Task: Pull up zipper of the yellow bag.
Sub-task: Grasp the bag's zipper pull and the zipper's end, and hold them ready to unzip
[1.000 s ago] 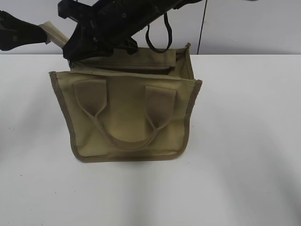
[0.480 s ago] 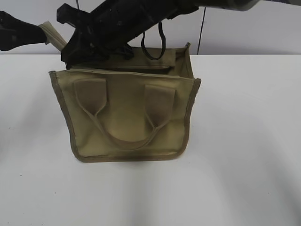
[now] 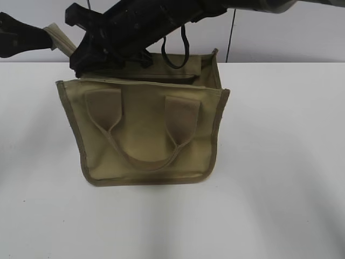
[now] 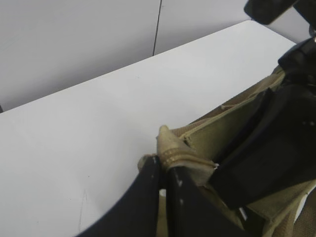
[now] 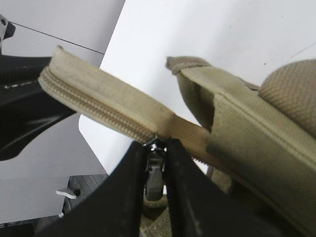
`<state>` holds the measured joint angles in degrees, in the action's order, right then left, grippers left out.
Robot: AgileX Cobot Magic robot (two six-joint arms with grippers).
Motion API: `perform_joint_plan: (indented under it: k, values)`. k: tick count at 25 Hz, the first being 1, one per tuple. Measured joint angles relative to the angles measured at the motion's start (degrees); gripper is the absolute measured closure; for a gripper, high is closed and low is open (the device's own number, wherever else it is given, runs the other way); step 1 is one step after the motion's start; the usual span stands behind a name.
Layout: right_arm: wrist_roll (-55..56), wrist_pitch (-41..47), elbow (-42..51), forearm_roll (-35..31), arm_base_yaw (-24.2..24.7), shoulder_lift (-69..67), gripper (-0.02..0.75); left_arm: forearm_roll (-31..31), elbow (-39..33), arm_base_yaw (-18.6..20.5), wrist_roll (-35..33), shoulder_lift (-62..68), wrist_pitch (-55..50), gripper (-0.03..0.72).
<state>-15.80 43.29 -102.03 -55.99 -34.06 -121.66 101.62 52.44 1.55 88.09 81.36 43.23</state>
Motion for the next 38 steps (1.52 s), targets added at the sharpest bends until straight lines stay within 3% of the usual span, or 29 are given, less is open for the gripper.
perform_joint_plan:
  k: [15, 22, 31, 38]
  values:
    - [-1.4, 1.41, 0.12, 0.37, 0.05, -0.08, 0.62, -0.06, 0.0, 0.13, 0.12, -0.36, -1.76, 0.69]
    - [-1.77, 0.47, 0.12, 0.37, 0.1, -0.08, 0.745, -0.06, 0.0, 0.13, 0.13, -0.36, -1.33, 0.69]
    - [-1.77, 0.38, 0.12, 0.37, 0.16, -0.1, 0.75, -0.17, 0.0, 0.13, 0.18, -0.36, -1.51, 0.69]
    - [-4.2, 6.57, 0.12, -0.97, 1.64, 0.01, 0.75, -0.02, 0.0, 0.08, 0.51, -0.36, -1.89, 0.69]
